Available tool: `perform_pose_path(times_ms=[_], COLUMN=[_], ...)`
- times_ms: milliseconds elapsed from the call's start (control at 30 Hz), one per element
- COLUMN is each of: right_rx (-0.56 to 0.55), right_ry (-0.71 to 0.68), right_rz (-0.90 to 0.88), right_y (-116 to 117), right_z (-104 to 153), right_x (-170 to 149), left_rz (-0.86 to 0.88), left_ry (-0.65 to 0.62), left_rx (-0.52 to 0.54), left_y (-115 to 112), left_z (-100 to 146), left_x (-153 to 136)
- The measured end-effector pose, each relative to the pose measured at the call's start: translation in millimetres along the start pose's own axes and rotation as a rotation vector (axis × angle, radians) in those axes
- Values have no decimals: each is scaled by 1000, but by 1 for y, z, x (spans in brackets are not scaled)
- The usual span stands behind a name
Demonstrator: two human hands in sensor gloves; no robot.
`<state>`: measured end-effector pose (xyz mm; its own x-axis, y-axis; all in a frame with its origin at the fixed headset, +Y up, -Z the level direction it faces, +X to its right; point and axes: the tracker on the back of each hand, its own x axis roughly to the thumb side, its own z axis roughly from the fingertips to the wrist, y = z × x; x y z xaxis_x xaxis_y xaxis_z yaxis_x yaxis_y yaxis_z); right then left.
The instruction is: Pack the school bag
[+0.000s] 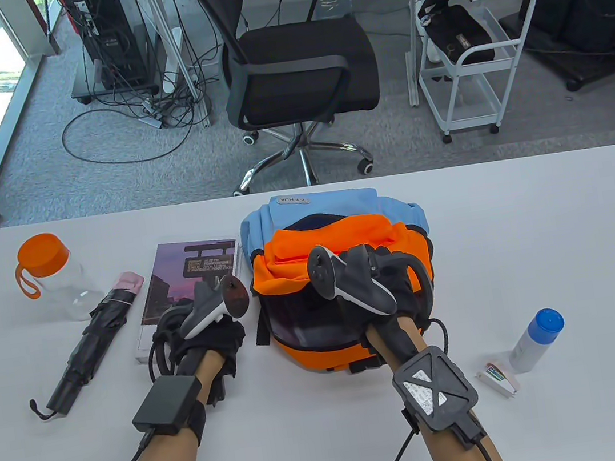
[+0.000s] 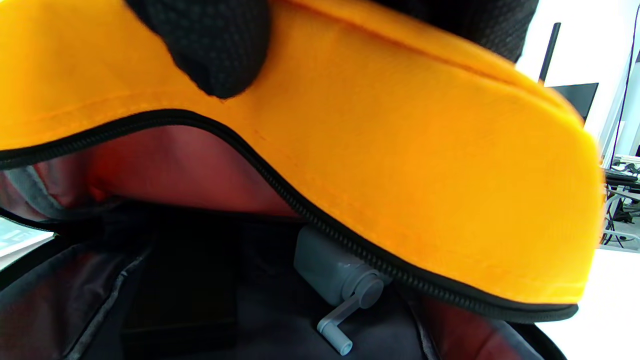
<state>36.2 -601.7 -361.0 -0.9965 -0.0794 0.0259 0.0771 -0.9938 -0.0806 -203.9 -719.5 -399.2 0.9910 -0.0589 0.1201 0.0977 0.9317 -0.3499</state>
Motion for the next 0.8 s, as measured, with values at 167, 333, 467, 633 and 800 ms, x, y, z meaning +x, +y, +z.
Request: perform_pose_path(times_ms=[167,333,467,633,800], right_rx=[15,33,57,69,76], right_ry=[6,5,8,-19,-20], right_rz=[10,34,58,132,123], right_y=[2,1,4,8,1], right_z=[0,1,1,2,-1], right_x=[0,3,4,12,12], left_rz=[232,401,417,344,430], left_ry=[-72,-188,-214,-207,-254], left_rx=[164,140,48,-47,-90], left_y=[41,56,59,67,67], left_z=[47,82,94,95,95], left_x=[-39,-79,-95,-112,-111])
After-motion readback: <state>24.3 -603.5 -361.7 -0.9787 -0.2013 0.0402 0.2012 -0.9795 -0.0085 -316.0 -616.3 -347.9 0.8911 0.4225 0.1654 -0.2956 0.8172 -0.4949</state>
